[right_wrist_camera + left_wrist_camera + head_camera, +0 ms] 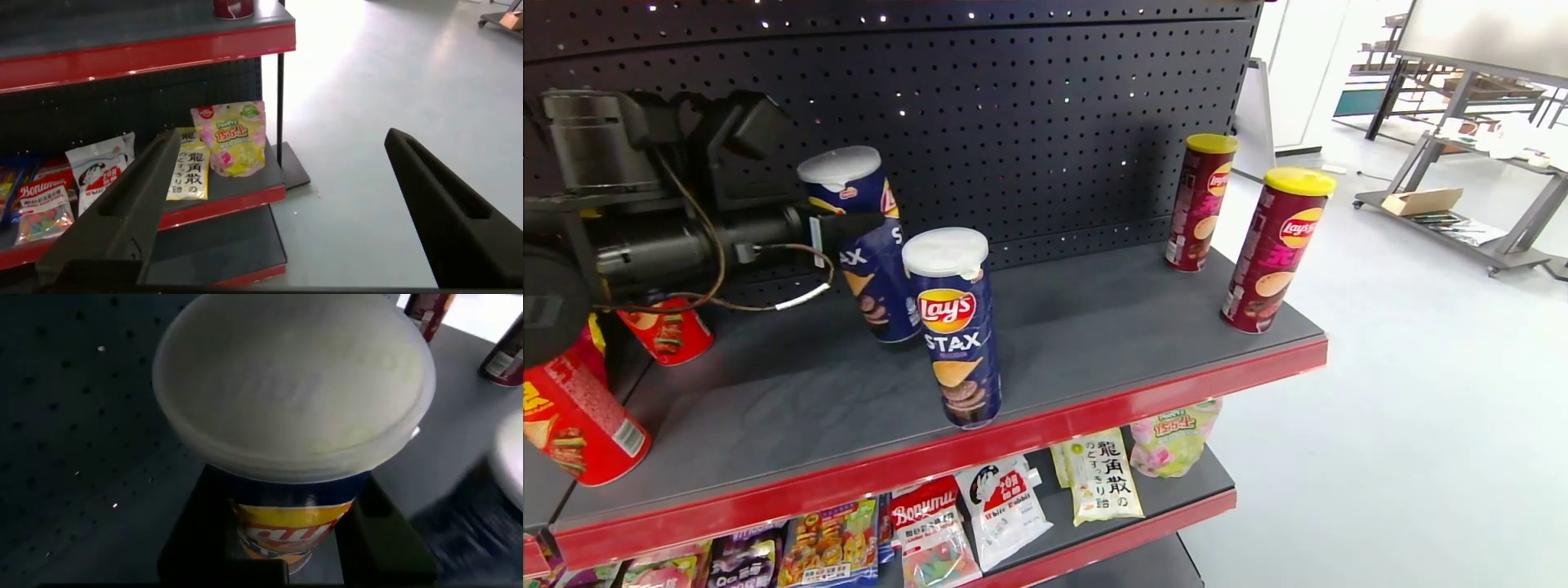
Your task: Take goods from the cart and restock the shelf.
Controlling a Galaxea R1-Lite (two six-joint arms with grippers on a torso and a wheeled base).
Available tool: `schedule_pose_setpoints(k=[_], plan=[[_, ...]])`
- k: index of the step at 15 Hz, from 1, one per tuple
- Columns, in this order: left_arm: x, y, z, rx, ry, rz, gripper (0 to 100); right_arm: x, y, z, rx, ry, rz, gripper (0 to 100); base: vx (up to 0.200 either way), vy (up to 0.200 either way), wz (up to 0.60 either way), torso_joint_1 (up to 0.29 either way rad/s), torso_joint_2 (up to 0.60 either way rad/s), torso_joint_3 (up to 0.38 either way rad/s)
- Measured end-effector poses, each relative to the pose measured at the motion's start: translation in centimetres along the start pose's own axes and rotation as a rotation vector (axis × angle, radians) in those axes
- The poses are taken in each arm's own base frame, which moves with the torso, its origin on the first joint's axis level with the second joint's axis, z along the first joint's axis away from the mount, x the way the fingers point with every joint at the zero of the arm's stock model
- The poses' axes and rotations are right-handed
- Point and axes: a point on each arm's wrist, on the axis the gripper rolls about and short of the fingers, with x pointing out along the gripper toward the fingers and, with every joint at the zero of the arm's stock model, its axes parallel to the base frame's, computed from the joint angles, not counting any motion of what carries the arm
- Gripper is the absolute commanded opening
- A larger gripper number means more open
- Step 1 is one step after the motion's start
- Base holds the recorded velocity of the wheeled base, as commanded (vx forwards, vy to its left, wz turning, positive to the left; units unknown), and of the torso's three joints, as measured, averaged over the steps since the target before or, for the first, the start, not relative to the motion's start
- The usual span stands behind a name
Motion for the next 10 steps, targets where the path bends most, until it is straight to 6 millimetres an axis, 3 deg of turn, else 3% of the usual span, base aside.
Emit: schedule_pose_setpoints(k=[5,10], plan=[[5.9,-0.1,-1.2,-0.001,0.031,-0.034,0,0.0,0.0,0.0,0.000,0.000,0.000,100,0.000,0.000,0.00,0.000,0.00,0.000],[8.9,-0.4,-2.1,0.000,0.044,-0.050,0,0.0,0.0,0.0,0.000,-0.001,0.000,100,0.000,0.000,0.00,0.000,0.00,0.000]])
